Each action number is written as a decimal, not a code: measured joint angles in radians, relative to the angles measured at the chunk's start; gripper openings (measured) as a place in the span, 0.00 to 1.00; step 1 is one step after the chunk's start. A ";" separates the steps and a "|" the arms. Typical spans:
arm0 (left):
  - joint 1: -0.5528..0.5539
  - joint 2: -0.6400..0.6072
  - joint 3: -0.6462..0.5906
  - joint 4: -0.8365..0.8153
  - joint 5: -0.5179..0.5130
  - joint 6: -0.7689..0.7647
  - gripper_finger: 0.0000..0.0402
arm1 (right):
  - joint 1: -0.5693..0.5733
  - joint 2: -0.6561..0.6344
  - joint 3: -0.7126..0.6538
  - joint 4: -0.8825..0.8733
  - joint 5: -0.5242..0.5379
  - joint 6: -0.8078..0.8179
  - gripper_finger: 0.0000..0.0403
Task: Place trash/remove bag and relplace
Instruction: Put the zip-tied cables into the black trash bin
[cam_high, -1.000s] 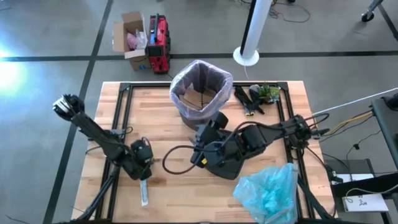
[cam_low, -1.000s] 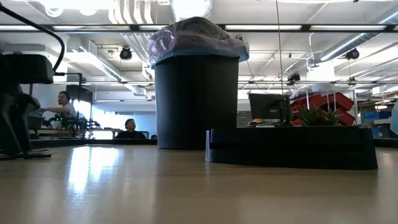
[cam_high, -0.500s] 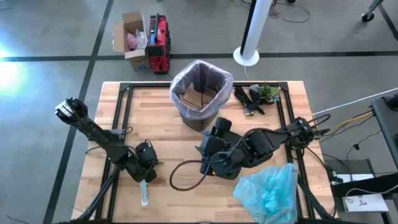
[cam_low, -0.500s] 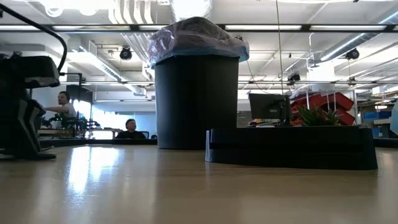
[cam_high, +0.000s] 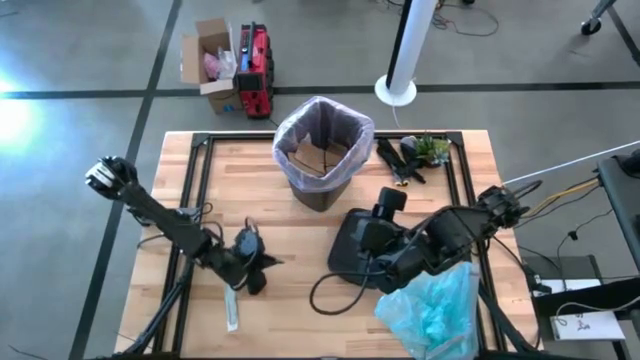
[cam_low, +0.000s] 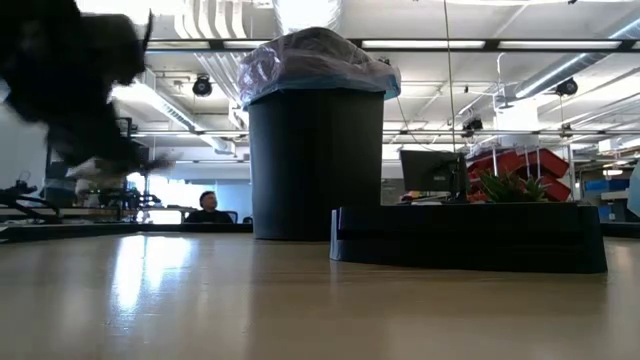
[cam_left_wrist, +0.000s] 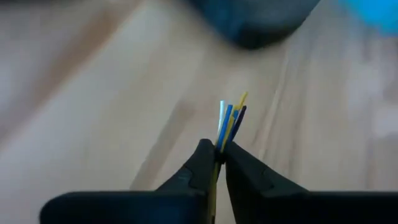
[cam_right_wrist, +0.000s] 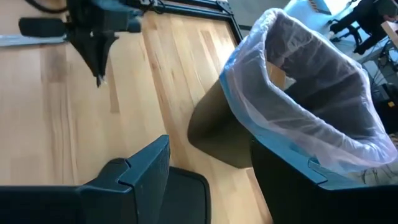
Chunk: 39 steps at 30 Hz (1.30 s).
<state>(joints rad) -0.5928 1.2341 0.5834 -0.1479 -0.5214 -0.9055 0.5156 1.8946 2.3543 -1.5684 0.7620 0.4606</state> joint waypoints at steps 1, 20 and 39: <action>0.019 -0.014 0.029 0.006 -0.002 0.044 0.01 | 0.002 0.000 0.000 0.000 0.001 0.000 0.52; 0.344 -0.084 0.338 -0.097 0.040 0.549 0.00 | 0.024 0.003 -0.136 0.002 -0.002 0.160 0.53; 0.026 0.222 0.039 0.225 -0.025 0.159 0.44 | -0.012 0.000 -0.296 0.004 0.001 0.168 0.65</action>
<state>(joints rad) -0.5667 1.4565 0.6227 0.0775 -0.5463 -0.7462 0.5039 1.8942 2.0586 -1.5642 0.7631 0.6283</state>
